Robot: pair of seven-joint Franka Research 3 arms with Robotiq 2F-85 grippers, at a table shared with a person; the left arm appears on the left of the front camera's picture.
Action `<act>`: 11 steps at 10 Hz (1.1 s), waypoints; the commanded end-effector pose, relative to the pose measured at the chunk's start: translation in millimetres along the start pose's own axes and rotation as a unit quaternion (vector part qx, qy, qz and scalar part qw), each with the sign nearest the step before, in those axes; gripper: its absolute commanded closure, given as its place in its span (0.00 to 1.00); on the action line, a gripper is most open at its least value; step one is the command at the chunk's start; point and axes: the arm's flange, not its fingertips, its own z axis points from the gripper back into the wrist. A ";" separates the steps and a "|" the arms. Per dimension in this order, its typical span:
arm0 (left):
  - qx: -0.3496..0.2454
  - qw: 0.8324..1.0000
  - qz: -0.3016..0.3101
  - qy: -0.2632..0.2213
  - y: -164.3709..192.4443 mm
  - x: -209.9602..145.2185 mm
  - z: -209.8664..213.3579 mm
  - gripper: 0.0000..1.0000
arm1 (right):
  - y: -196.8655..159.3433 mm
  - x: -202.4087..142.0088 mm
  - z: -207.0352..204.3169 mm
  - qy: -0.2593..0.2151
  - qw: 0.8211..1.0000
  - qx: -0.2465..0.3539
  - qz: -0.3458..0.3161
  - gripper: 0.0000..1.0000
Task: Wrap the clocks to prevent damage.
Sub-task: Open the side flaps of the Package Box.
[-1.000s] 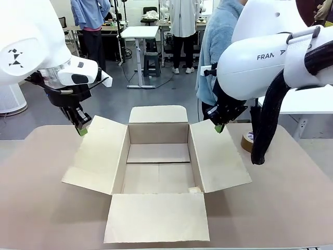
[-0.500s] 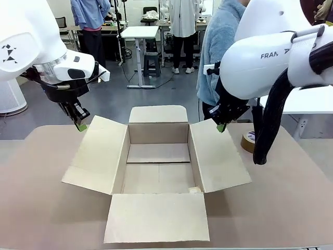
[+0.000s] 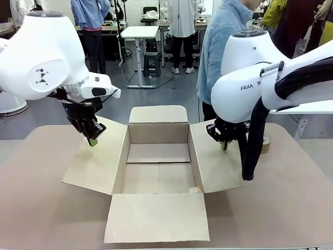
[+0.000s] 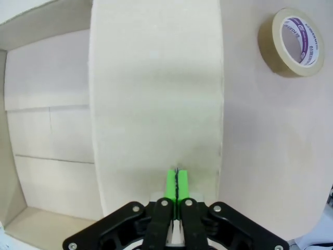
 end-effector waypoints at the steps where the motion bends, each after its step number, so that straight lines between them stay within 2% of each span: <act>1: 0.023 0.998 0.057 0.012 0.4 6.8 -21.6 0.99 | -5.1 0.1 -19.3 -0.004 1.000 0.025 -0.017 0.99; 4: 0.004 0.993 0.116 0.024 17.0 7.5 -56.4 0.99 | -17.6 -0.3 -49.2 -0.003 0.998 0.055 -0.027 0.99; 8: -0.039 0.988 0.143 0.039 21.3 4.3 -93.2 0.99 | -17.6 -0.8 -84.1 0.026 0.997 0.071 -0.028 0.99; 11: -0.055 0.986 0.151 0.044 19.8 4.5 -98.0 0.99 | -17.5 0.1 -84.5 0.026 0.996 0.083 -0.026 0.99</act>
